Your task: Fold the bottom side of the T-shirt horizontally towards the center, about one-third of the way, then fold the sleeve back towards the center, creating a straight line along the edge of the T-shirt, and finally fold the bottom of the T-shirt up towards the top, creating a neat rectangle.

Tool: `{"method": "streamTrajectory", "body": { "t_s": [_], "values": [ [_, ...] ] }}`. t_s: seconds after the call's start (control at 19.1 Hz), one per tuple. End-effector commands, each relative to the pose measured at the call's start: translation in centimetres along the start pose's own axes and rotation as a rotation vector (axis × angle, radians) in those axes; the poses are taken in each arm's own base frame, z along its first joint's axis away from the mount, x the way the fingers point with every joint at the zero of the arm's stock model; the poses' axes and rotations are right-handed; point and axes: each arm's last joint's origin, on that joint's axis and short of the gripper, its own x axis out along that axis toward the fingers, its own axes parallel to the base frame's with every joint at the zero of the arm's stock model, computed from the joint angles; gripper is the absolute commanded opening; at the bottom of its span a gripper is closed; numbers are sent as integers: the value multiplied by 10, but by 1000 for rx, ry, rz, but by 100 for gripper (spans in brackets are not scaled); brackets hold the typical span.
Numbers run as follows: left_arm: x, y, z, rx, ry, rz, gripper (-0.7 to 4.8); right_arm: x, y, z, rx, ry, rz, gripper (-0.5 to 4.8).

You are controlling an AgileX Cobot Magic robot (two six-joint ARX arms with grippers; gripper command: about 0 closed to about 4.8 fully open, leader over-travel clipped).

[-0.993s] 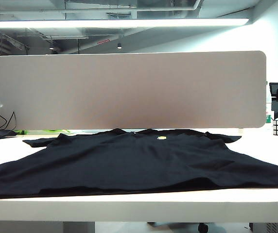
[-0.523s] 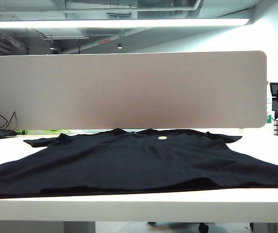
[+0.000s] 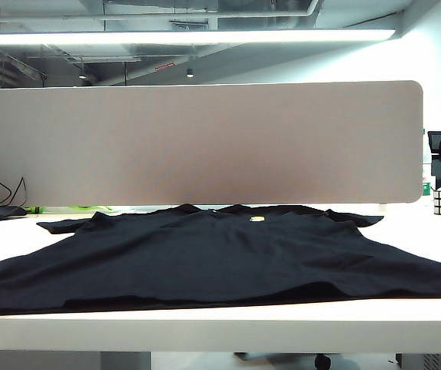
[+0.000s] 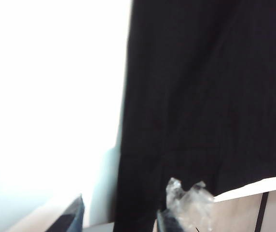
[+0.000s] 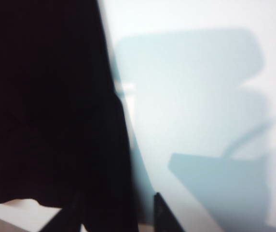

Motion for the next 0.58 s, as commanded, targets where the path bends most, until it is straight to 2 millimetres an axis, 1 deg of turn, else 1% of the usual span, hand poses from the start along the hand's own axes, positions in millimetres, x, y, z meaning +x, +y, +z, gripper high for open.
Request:
{"method": "streamTrajectory", "body": {
  "t_s": [0.05,0.21,0.58],
  "values": [
    [2,-3,-2,28,25,24,192,5,-2,4,-1,-9,5,212],
    [4,-5,-5,67,47,76,192,9,-4,5,3,1,4,212],
    [13,-16,-10,141,88,106,192,16,-8,4,21,36,2,212]
  ]
}}
